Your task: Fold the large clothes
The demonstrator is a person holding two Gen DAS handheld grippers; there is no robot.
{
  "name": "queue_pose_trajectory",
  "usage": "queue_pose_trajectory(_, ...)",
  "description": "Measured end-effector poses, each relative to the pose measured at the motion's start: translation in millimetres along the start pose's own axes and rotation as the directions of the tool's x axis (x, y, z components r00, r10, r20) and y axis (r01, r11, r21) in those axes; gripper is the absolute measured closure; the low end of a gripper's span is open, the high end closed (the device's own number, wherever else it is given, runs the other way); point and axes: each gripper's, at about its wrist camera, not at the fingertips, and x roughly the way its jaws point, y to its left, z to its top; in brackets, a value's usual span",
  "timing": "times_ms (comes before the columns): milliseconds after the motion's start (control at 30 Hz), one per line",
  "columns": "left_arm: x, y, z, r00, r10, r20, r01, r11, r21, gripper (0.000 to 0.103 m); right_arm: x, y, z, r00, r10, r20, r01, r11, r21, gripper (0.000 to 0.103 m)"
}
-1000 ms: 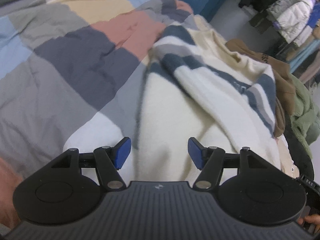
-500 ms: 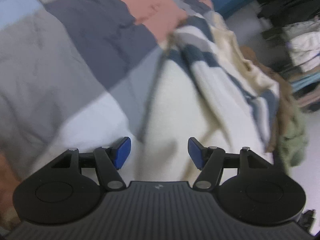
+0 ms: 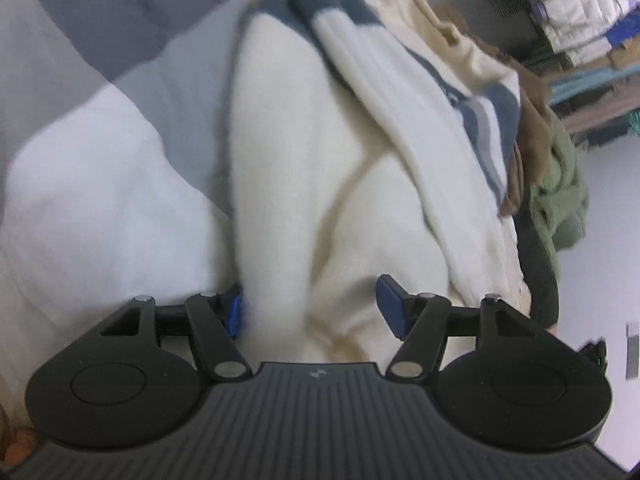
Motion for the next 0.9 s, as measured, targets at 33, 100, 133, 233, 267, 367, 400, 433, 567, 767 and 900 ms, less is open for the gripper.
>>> queue_pose_trajectory(33,2.1,-3.8,-1.9,0.999,-0.026,-0.024,0.027,1.0,0.009,0.034,1.1,3.6,-0.3,1.0,0.007,-0.008,-0.007,1.0,-0.021,0.021)
queue_pose_trajectory(100,2.7,-10.7,-4.3,0.998,-0.054,-0.035,0.055,0.998,0.037,0.034,-2.1,5.4,-0.2,0.995,0.095,-0.011,-0.096,0.995,-0.009,0.021)
queue_pose_trajectory(133,2.5,-13.1,-3.4,0.998,-0.058,-0.03,0.059,0.997,0.045,0.034,-5.2,5.4,-0.4,0.989,0.149,-0.011,-0.149,0.989,0.001,0.021)
queue_pose_trajectory(233,8.1,-12.1,-3.5,0.997,-0.056,-0.044,0.057,0.998,0.031,0.034,-12.2,5.7,-2.2,0.976,0.217,0.01,-0.217,0.976,-0.003,0.021)
queue_pose_trajectory(267,11.6,-9.4,-5.3,0.998,-0.046,-0.053,0.048,0.998,0.033,0.035,-11.3,4.6,-2.0,0.978,0.207,0.008,-0.207,0.978,-0.003,0.024)
queue_pose_trajectory(367,18.6,-11.5,-7.2,0.998,-0.003,-0.059,0.006,0.998,0.056,0.039,3.0,-2.0,-1.3,0.994,0.102,-0.032,-0.101,0.994,0.035,0.049)
queue_pose_trajectory(400,19.9,-12.3,-7.3,0.998,0.008,-0.055,-0.005,0.998,0.059,0.043,5.4,-2.2,-3.0,0.996,0.075,-0.038,-0.073,0.997,0.04,0.058)
queue_pose_trajectory(433,20.0,-13.6,-7.7,0.999,0.024,-0.047,-0.021,0.998,0.063,0.053,5.9,-1.7,-1.5,0.998,0.057,-0.041,-0.056,0.998,0.033,0.06)
queue_pose_trajectory(567,4.7,-9.8,-6.0,1.0,-0.013,0.0,0.013,1.0,0.025,0.084,-10.2,1.5,-0.6,0.992,0.129,-0.015,-0.129,0.992,0.019,0.079)
queue_pose_trajectory(767,-49.7,-19.0,-1.0,0.983,-0.155,0.101,0.154,0.988,0.024,0.087,-47.4,8.1,4.2,0.942,0.333,0.047,-0.334,0.943,0.01,0.084)
queue_pose_trajectory(900,-96.5,-29.1,4.5,0.95,-0.261,0.168,0.259,0.965,0.038,0.089,-81.7,17.7,2.8,0.898,0.434,0.069,-0.431,0.901,-0.05,0.085)
